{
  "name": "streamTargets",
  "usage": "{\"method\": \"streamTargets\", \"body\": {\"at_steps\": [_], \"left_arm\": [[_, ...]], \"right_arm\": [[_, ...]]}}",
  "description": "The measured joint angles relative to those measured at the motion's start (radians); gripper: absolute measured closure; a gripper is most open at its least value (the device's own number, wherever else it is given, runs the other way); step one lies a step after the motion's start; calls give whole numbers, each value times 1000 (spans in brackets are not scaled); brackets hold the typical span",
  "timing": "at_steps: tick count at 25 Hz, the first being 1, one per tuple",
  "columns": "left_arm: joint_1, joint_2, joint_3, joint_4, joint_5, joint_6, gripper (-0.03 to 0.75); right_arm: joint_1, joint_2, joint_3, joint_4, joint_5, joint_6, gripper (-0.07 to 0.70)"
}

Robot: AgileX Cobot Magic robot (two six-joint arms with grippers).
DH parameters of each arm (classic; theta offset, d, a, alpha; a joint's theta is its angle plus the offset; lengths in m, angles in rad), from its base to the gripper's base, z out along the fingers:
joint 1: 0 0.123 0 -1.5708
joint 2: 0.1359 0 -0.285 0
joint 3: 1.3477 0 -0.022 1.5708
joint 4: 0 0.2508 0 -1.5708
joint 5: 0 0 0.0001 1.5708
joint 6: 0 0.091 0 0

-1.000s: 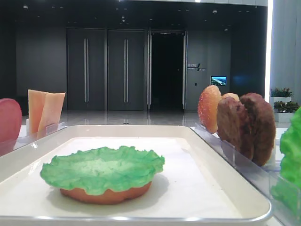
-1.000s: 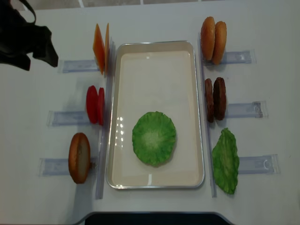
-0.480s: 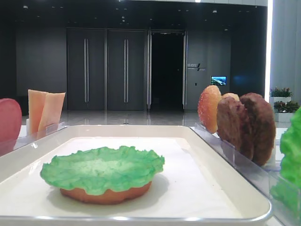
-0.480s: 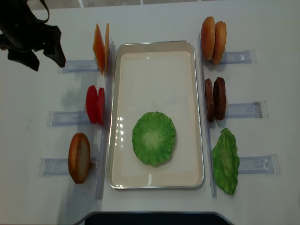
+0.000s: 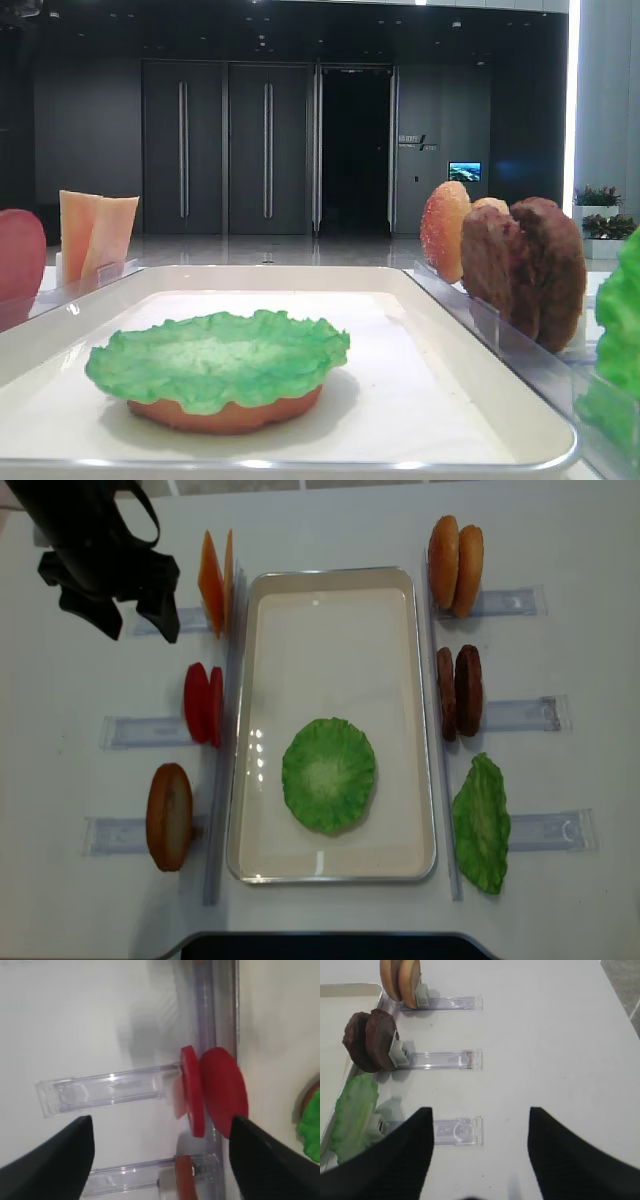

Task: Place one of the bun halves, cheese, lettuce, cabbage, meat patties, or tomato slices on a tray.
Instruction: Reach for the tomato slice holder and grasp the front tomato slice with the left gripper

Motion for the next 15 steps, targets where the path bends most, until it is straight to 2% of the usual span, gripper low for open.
{"method": "streamTargets", "body": {"at_steps": [9, 15], "left_arm": [[-159, 10, -1, 0, 0, -158, 72], [-204, 42, -2, 0, 0, -205, 72]], "right_arm": [[0, 0, 0, 0, 0, 0, 206], [0, 0, 0, 0, 0, 0, 206]]}}
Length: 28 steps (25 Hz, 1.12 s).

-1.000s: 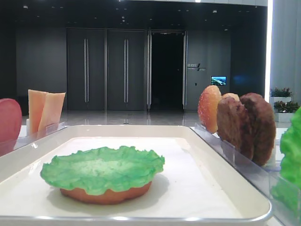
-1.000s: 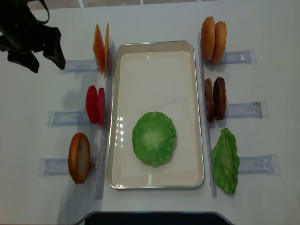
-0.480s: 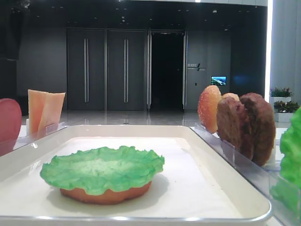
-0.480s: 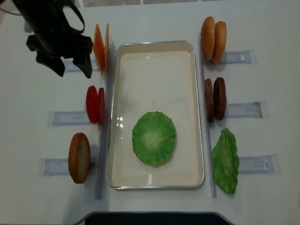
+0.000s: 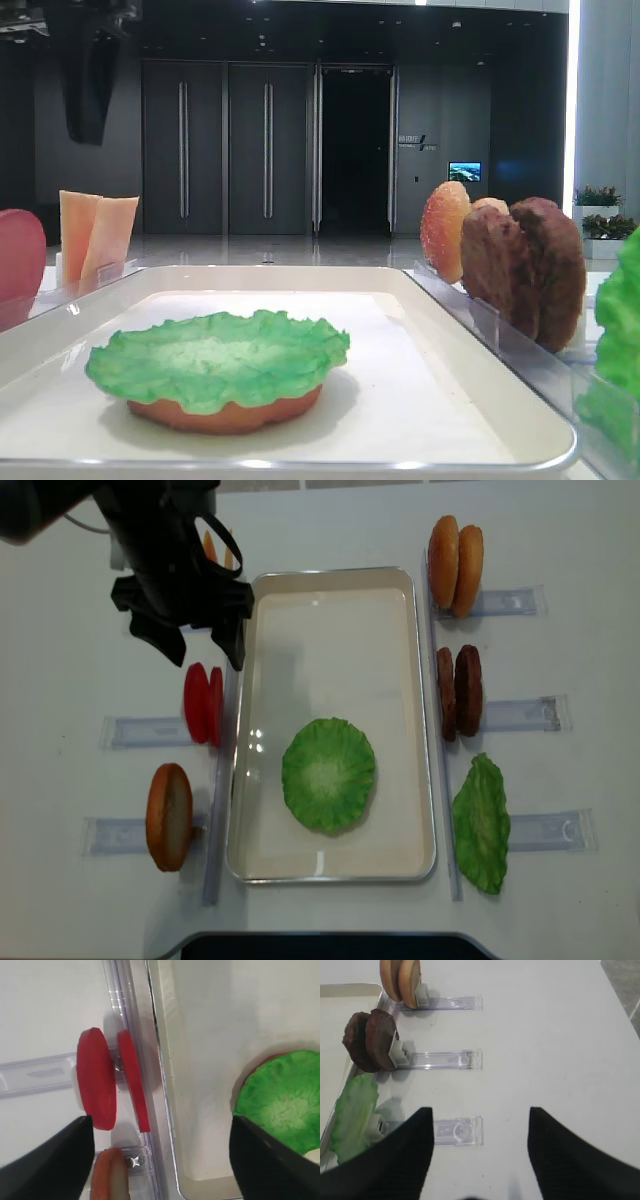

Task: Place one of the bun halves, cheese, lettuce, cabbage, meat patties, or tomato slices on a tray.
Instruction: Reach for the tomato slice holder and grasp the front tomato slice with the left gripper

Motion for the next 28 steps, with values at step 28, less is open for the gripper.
{"method": "streamTargets", "body": {"at_steps": [28], "left_arm": [[-44, 143, 0, 24, -24, -62, 72]], "right_arm": [[0, 0, 0, 0, 1, 0, 206]]}}
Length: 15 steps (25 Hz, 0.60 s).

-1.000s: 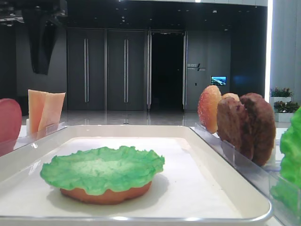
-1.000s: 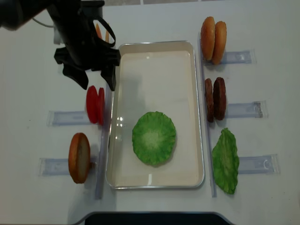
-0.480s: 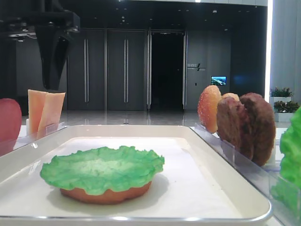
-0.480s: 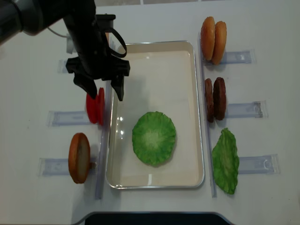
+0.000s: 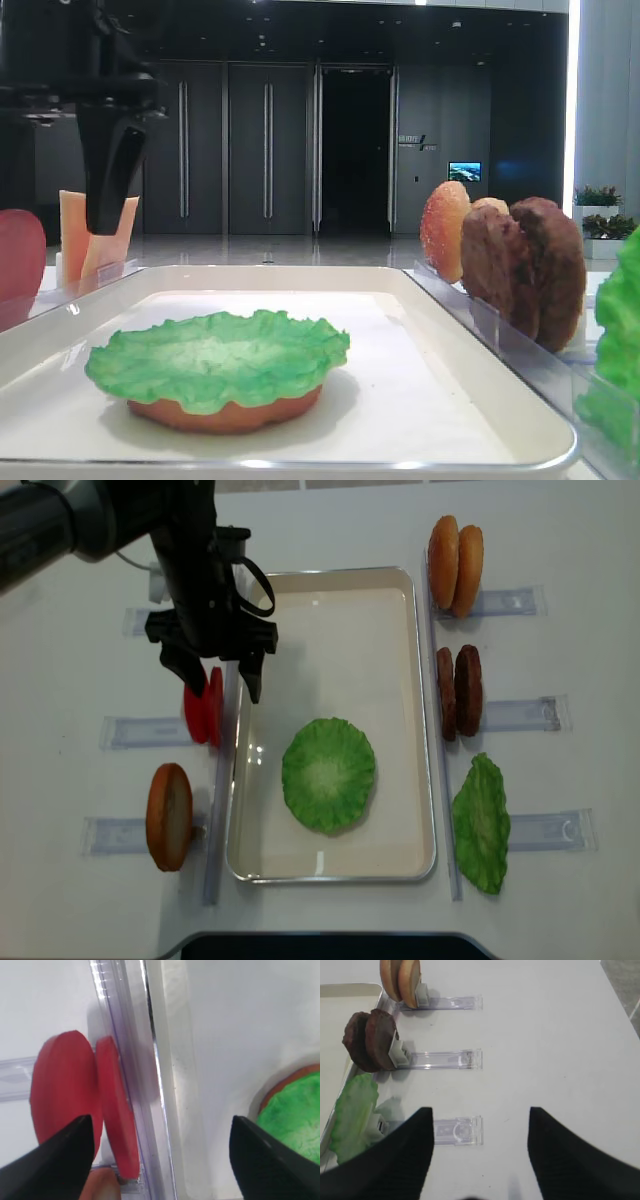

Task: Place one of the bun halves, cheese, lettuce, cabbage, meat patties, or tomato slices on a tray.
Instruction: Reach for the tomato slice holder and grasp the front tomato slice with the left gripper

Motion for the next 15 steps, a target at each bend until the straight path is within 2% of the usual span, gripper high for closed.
{"method": "streamTargets", "body": {"at_steps": [4, 7, 15], "left_arm": [[0, 21, 0, 4, -27, -1, 74], [0, 39, 0, 7, -33, -2, 104], [0, 63, -1, 23, -36, -2, 286]], "right_arm": [[0, 0, 0, 0, 0, 0, 206], [0, 0, 0, 0, 0, 0, 206], [0, 0, 0, 0, 0, 0, 206]]}}
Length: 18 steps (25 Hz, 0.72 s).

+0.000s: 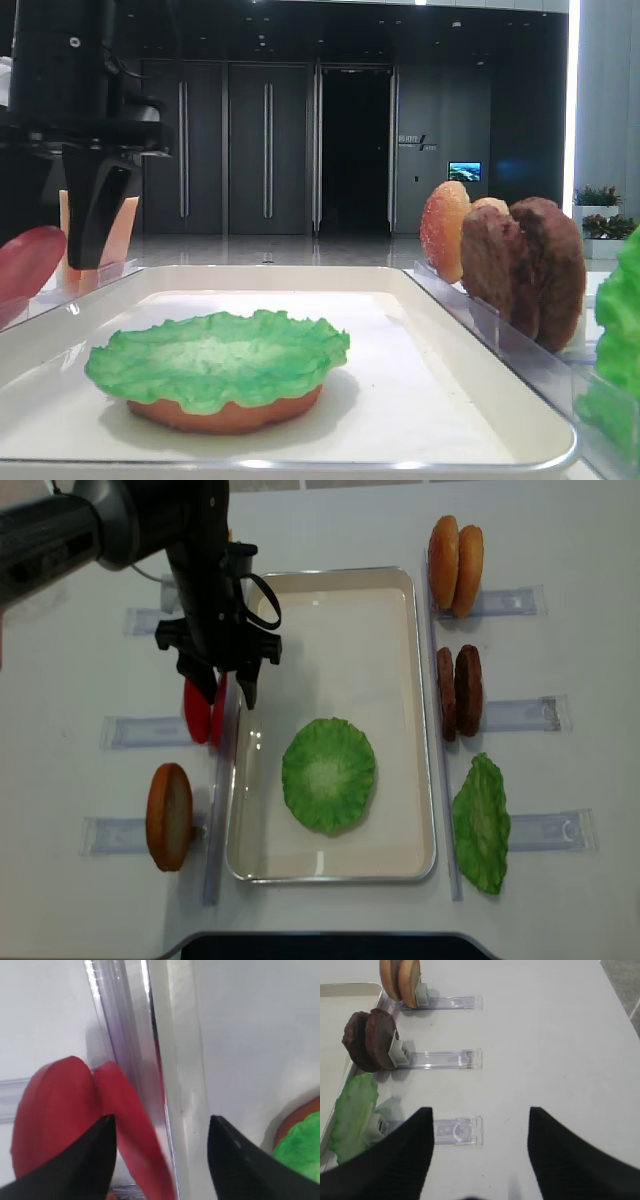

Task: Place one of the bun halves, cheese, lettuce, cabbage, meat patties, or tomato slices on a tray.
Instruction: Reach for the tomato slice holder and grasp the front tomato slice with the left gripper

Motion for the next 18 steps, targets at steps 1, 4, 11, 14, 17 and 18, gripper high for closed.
{"method": "streamTargets", "body": {"at_steps": [1, 4, 11, 14, 17, 18], "left_arm": [[0, 0, 0, 0, 0, 0, 316], [0, 0, 0, 8, 9, 1, 407], [0, 0, -5, 30, 47, 10, 591], [0, 0, -6, 51, 54, 12, 645], [0, -4, -6, 60, 55, 18, 668], [0, -7, -6, 62, 55, 20, 668]], "right_arm": [[0, 0, 0, 0, 0, 0, 206], [0, 0, 0, 0, 0, 0, 206], [0, 0, 0, 0, 0, 0, 206], [0, 0, 0, 0, 0, 0, 206], [0, 0, 0, 0, 0, 0, 206], [0, 0, 0, 0, 0, 0, 206]]}}
